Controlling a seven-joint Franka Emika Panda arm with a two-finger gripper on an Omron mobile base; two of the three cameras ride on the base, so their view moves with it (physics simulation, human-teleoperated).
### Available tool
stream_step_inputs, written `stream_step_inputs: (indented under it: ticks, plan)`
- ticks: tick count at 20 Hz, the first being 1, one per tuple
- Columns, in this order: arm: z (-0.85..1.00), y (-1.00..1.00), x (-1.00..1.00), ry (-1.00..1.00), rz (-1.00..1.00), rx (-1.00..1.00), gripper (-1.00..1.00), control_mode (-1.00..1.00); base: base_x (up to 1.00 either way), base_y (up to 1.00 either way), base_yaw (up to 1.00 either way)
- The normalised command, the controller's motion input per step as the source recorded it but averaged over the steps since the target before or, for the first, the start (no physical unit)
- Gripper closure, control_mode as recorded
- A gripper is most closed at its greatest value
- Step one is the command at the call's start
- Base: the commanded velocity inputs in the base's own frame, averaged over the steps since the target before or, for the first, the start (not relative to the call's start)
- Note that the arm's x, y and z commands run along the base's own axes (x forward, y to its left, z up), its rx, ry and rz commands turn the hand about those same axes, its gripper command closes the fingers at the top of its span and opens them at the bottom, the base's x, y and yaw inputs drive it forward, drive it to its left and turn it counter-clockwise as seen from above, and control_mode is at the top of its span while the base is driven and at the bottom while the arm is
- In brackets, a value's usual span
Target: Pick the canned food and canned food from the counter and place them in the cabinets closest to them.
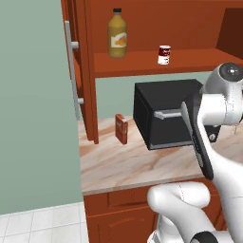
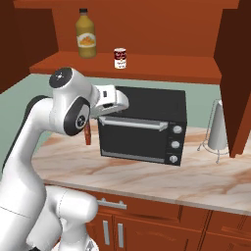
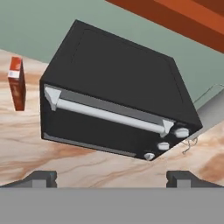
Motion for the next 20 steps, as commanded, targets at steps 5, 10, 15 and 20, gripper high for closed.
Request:
stream_step_inputs:
  ticks: [5, 10, 15, 20]
  plan:
    - [0.03, -0.03, -0.46, 0.01, 0.0, 0.02, -1.0, -1.0, 0.0, 0.0, 0.0]
    - [-0.05, -0.07, -0.85, -0.05, 0.0, 0.02, -1.0, -1.0, 0.0, 0.0, 0.0]
    - [0.0, 0.0, -0.04, 0.0, 0.0, 0.0, -1.0, -1.0, 0.0, 0.0, 0.0]
    - [0.0, 0.0, 0.0, 0.0, 0.0, 0.0, -1.0, 1.0, -0.75, -0.3, 0.0]
